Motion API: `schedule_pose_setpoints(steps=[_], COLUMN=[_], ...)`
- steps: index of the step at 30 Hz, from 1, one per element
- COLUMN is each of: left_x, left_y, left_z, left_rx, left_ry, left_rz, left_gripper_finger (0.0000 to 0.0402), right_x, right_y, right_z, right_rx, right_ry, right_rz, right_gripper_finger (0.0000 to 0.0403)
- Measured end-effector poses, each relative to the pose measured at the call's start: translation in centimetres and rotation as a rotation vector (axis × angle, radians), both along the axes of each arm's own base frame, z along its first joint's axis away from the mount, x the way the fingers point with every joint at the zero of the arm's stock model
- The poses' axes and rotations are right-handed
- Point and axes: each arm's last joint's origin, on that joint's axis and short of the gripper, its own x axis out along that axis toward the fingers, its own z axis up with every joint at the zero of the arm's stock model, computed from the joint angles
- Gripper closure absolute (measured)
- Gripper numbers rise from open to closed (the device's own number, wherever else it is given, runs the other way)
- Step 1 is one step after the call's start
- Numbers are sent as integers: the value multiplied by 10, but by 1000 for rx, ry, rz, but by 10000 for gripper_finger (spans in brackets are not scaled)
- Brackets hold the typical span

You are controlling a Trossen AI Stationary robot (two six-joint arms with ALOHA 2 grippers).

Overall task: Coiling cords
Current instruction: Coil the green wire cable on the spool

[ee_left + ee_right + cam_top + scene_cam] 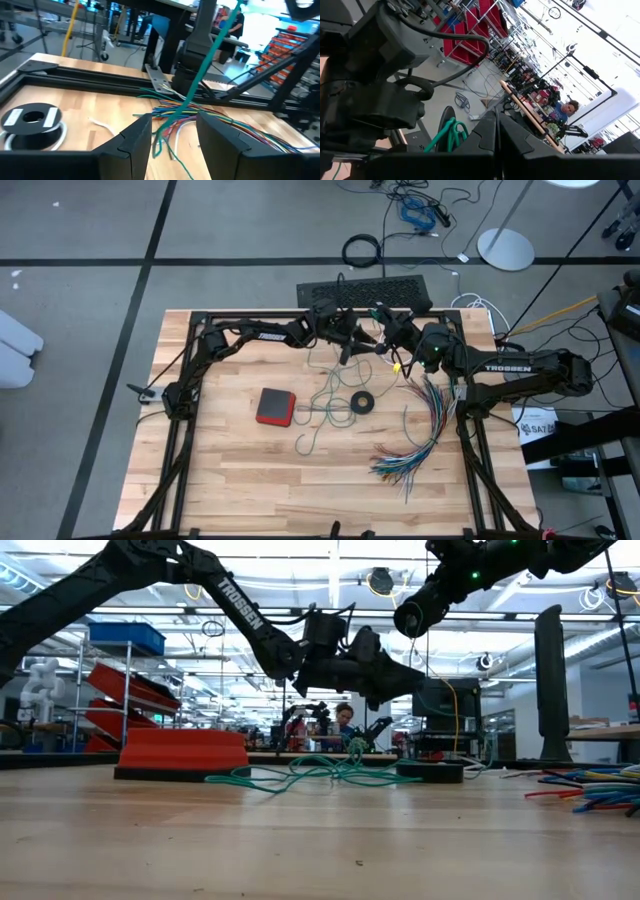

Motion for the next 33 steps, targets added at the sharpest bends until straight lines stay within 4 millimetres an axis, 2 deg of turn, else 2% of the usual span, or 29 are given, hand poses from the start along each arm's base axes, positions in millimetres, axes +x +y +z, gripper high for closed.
schedule_pose_setpoints(steps=[14, 33], left_x=[1, 2], left_y=[-4, -5], left_z=[-5, -9], left_rx=[-12, -14], left_ry=[55, 87], left_rz=[27, 60], left_gripper_finger=[297, 300], right_x=[0, 0], right_y=[0, 0], right_z=[0, 1], right_rx=[-2, -6], right_ry=[3, -11], right_rz=[0, 1], right_gripper_finger=[403, 403])
